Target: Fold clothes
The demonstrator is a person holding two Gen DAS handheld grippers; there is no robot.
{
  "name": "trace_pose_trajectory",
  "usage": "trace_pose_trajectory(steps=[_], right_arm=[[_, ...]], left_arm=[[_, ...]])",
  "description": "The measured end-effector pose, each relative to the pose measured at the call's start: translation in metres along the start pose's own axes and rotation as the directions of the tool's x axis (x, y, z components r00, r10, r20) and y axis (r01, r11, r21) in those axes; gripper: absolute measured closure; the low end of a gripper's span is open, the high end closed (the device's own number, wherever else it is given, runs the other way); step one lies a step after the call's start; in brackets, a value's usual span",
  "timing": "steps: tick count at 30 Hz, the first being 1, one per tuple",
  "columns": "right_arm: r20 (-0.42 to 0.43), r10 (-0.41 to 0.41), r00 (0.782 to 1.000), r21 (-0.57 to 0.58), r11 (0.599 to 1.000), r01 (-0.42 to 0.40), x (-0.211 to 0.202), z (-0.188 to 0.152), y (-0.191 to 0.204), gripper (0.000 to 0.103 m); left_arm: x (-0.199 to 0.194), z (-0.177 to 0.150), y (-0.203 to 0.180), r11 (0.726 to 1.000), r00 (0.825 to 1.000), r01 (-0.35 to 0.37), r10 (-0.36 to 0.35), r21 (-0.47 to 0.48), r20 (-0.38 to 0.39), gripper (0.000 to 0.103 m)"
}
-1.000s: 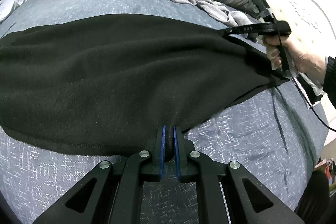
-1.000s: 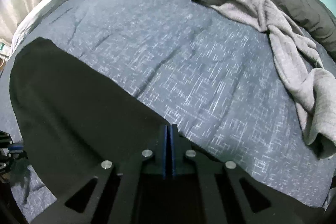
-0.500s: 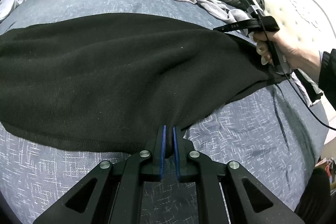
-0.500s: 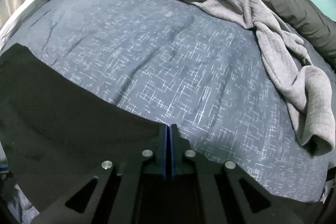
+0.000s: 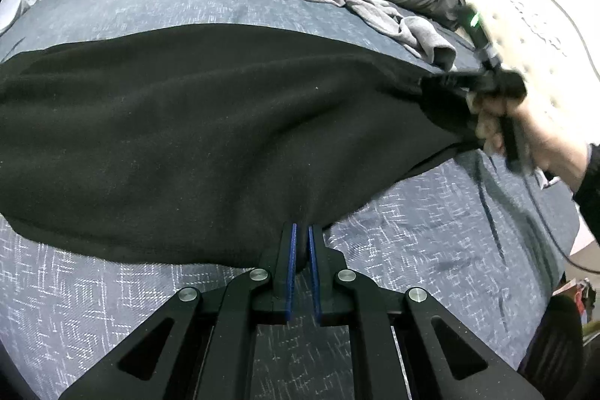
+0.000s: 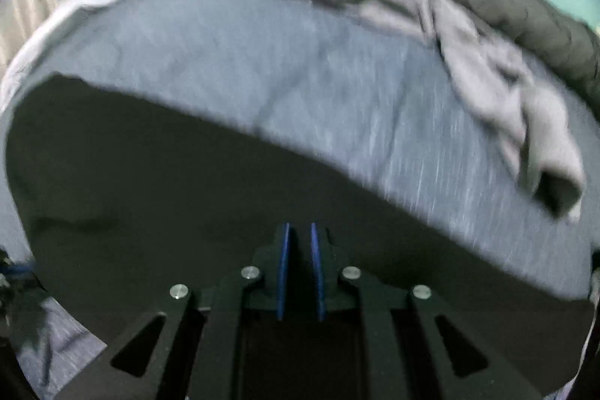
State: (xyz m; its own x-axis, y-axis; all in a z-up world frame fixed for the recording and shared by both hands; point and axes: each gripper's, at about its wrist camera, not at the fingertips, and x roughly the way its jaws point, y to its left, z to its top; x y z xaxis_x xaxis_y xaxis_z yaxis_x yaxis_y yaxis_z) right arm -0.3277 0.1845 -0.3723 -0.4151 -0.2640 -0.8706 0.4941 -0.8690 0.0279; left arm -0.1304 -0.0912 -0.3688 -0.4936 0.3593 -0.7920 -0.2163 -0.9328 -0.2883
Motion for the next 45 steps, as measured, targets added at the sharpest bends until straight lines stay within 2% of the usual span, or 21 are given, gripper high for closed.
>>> trace_pose_trajectory(steps=[2, 5, 10, 12, 14, 16, 18, 21, 25, 29, 34, 35, 41, 43, 45], right_arm=[[-0.004, -0.008, 1.0, 0.049, 0.999, 0.008, 0.004, -0.005, -0.01, 0.092], [0.031, -0.075, 0.997, 0.106, 0.992, 0.071, -0.009, -0.003, -0.018, 0.091], [0.039, 0.012, 0.999, 0.121, 0.993, -0.017, -0.018, -0.013, -0.011, 0.09], [0.041, 0.052, 0.998, 0.124, 0.991, -0.057, -0.021, -0.017, -0.007, 0.085], [0.013, 0.049, 0.999, 0.141, 0.989, -0.05, -0.015, -0.026, -0.009, 0.083], [0.054, 0.051, 0.997, 0.181, 0.982, -0.06, -0.021, -0.033, -0.016, 0.08], [0.085, 0.021, 0.996, 0.242, 0.969, -0.042, -0.032, -0.039, -0.029, 0.073], [0.118, -0.03, 0.993, 0.308, 0.951, -0.008, -0.052, -0.052, -0.052, 0.072], [0.121, -0.091, 0.989, 0.383, 0.923, 0.038, -0.074, -0.072, -0.087, 0.062], [0.12, -0.187, 0.975, 0.502, 0.859, 0.104, -0.099, -0.102, -0.137, 0.056], [0.088, -0.264, 0.96, 0.625, 0.765, 0.153, -0.125, -0.142, -0.184, 0.051], [0.086, -0.266, 0.96, 0.636, 0.757, 0.153, -0.126, -0.146, -0.188, 0.05], [0.088, -0.247, 0.965, 0.655, 0.744, 0.131, -0.129, -0.154, -0.193, 0.05], [0.088, -0.241, 0.966, 0.661, 0.74, 0.124, -0.13, -0.156, -0.195, 0.05], [0.089, -0.235, 0.968, 0.668, 0.735, 0.117, -0.131, -0.159, -0.196, 0.05]], left_arm=[[-0.001, 0.0, 0.0, 1.0, 1.0, 0.003, -0.003, -0.003, -0.001, 0.096], [-0.001, -0.001, 0.0, 1.0, 1.0, 0.01, -0.01, -0.008, -0.01, 0.096], [-0.004, 0.0, -0.001, 0.999, 0.999, 0.029, -0.029, -0.014, -0.014, 0.096], [-0.007, 0.0, 0.0, 0.999, 0.999, 0.034, -0.034, -0.017, -0.015, 0.096], [-0.009, -0.001, 0.003, 0.999, 0.999, 0.038, -0.038, -0.035, -0.007, 0.096], [-0.014, 0.001, 0.007, 0.997, 0.999, 0.054, -0.054, -0.062, 0.007, 0.096], [-0.022, 0.004, 0.011, 0.993, 0.996, 0.081, -0.079, -0.089, 0.03, 0.096], [-0.032, 0.008, 0.016, 0.987, 0.992, 0.106, -0.098, -0.118, 0.074, 0.095], [-0.035, 0.01, 0.03, 0.988, 0.995, 0.048, -0.034, -0.148, 0.097, 0.093], [-0.036, 0.013, 0.039, 0.984, 0.994, 0.029, -0.009, -0.177, 0.113, 0.093], [-0.029, 0.021, 0.032, 0.988, 0.994, 0.031, -0.015, -0.154, 0.109, 0.093], [-0.028, 0.021, 0.029, 0.989, 0.994, 0.033, -0.019, -0.142, 0.105, 0.093], [-0.013, 0.023, -0.008, 1.0, 0.998, 0.024, -0.024, 0.0, 0.064, 0.093], [-0.009, 0.024, -0.015, 0.999, 0.998, 0.025, -0.026, 0.02, 0.055, 0.092], [-0.006, 0.026, -0.022, 0.999, 0.998, 0.024, -0.026, 0.041, 0.051, 0.082]])
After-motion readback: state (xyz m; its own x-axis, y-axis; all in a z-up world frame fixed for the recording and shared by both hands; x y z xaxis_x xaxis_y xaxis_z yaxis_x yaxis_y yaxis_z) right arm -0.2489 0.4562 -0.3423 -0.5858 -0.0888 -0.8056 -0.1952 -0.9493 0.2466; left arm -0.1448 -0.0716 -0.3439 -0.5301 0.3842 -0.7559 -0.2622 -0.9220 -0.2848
